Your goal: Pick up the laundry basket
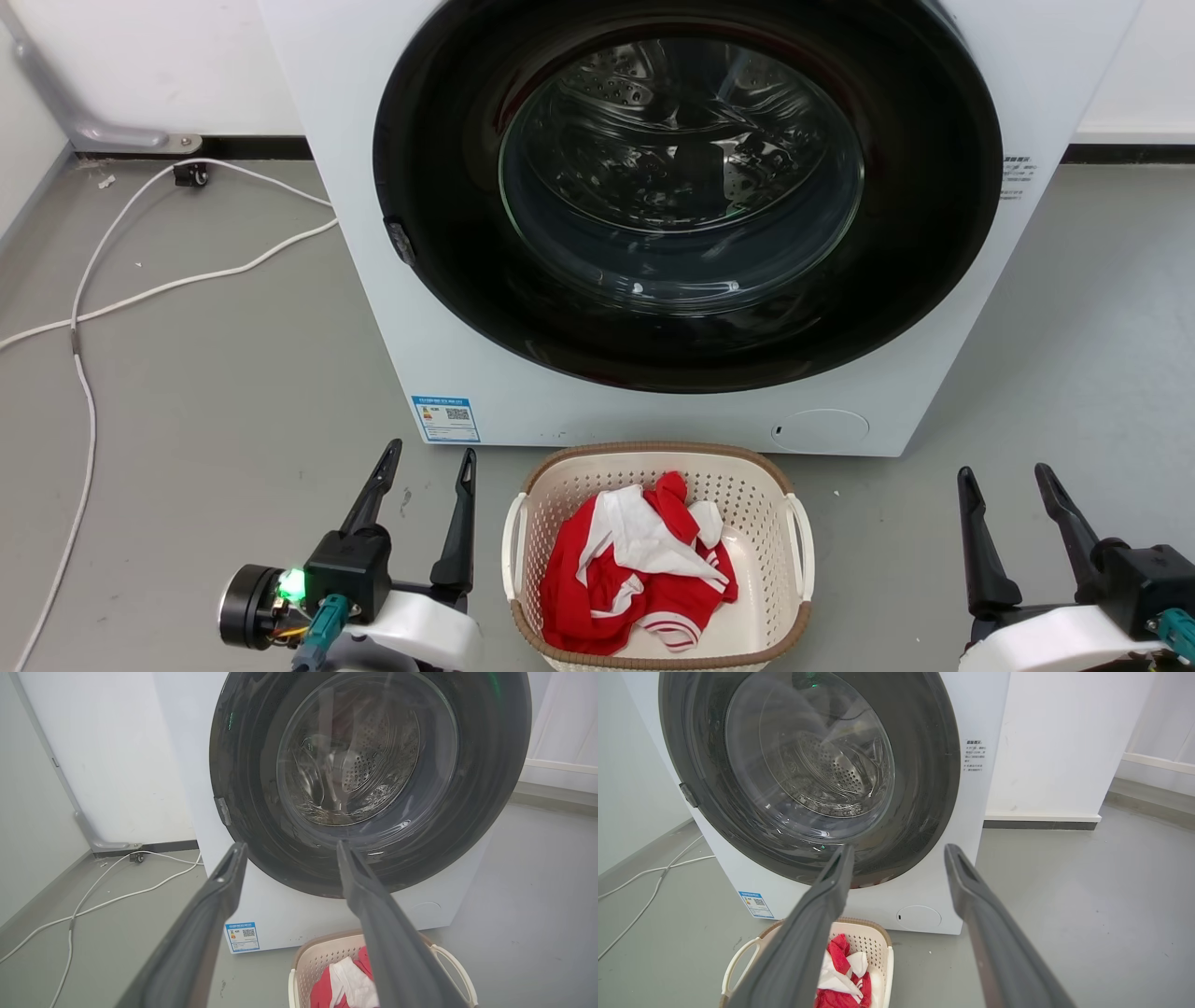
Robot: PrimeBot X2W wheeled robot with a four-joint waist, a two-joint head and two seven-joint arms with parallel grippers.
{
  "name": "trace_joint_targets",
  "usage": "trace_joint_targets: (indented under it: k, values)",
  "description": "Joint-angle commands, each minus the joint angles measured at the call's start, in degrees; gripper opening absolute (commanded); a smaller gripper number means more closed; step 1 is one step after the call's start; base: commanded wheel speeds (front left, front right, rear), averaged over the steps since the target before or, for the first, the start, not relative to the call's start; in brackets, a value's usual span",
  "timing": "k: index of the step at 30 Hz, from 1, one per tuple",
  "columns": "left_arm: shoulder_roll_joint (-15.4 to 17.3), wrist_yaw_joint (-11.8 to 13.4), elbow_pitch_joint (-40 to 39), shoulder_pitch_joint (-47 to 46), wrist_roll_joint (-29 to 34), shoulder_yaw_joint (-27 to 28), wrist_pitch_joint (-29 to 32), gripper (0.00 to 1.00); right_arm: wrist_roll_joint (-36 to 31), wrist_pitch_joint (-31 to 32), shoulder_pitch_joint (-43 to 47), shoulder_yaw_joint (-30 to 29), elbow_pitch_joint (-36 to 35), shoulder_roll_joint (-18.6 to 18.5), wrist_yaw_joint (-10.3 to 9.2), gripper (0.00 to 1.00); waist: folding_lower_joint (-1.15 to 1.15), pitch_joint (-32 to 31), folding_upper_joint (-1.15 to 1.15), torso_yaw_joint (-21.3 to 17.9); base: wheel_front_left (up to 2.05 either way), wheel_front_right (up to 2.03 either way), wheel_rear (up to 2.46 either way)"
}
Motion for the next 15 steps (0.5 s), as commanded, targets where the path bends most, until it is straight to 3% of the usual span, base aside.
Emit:
trace_joint_targets:
  k: [1,15]
  values:
    - [-0.1,-0.2,0.0,0.7,0.3,0.2,-0.4,1.00,0.0,-0.3,0.4,0.2,0.2,-0.2,-0.01,1.00,0.00,0.1,0.00,0.0,0.00,0.00,0.00]
    - [-0.8,-0.7,0.6,0.7,0.3,1.3,-0.3,1.00,0.1,-0.9,-0.7,0.4,1.7,-0.1,-0.01,1.00,0.00,0.2,0.00,-0.3,0.00,0.00,0.00]
